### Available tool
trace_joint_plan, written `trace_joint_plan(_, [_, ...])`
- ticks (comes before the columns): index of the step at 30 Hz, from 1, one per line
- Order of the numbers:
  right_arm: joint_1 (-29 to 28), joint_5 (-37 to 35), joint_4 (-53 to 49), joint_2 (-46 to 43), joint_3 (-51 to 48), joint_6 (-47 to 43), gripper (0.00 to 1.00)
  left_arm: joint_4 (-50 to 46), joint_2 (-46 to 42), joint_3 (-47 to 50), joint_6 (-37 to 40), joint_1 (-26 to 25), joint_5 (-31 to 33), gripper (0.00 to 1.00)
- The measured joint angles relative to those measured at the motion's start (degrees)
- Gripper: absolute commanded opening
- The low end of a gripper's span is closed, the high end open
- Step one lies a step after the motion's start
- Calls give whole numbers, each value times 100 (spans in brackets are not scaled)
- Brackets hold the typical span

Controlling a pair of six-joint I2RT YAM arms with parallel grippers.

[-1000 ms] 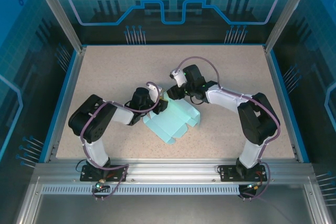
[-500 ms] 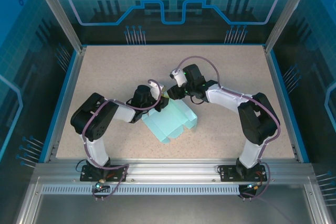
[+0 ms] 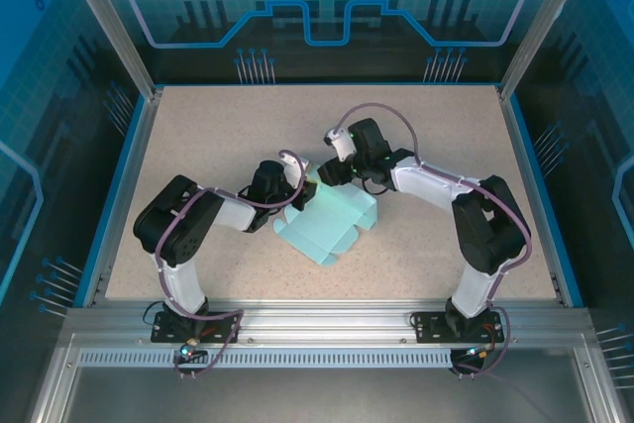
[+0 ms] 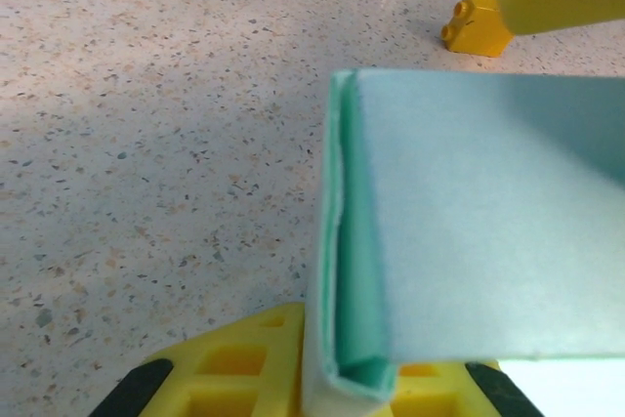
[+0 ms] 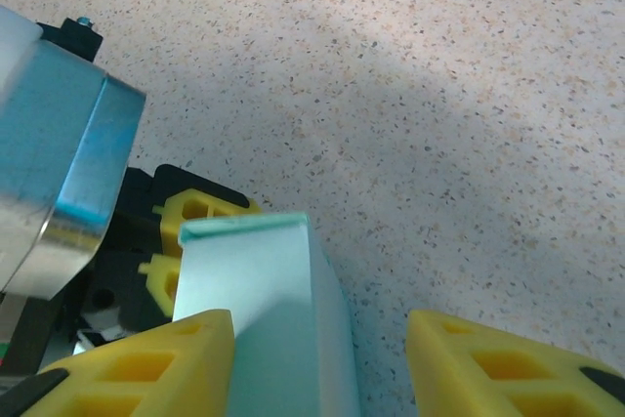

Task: Fold the paper box

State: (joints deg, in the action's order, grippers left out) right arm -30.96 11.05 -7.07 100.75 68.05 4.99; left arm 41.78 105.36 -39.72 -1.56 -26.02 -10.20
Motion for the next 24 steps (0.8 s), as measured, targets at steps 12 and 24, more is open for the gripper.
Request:
trace_joint_plan(12, [225,-44,-422,-1458,-118,282,53,-833,-601,2,-452,0,911,12])
trace_joint_plan(24, [-358,-1104,-1965,-2277,-284,776,57,-2518,-1296,-33,-1338,-2,1641,12])
